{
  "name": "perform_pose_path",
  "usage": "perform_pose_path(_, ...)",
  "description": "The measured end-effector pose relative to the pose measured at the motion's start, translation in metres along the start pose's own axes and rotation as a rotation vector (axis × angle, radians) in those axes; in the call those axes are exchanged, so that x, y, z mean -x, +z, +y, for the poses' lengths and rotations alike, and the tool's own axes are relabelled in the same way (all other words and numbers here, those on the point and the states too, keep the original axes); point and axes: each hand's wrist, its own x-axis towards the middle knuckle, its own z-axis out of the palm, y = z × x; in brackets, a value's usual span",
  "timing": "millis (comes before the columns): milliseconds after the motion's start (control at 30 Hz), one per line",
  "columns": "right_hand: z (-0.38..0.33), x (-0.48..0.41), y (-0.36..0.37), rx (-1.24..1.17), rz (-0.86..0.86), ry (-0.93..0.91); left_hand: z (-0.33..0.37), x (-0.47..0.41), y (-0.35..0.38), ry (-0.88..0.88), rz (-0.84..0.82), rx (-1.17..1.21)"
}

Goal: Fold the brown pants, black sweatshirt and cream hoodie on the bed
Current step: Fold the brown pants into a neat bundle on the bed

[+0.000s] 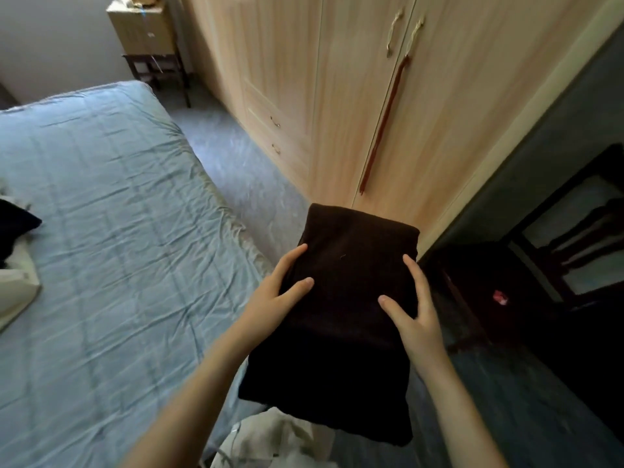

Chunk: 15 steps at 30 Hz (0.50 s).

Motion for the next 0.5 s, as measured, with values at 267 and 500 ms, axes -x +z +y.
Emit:
perform_pose_path(267,-0.034,-0.197,-0.020,0.020,-0.138,-0.081,0.033,-0.154,-0.005,-0.009,0.193,0.037)
perform_pose_path(500,-0.038,-0.358,-0.015,-0.028,-0.381,-0.134,0.039,-0.259,-0.007,-0.016,0.441,0.062)
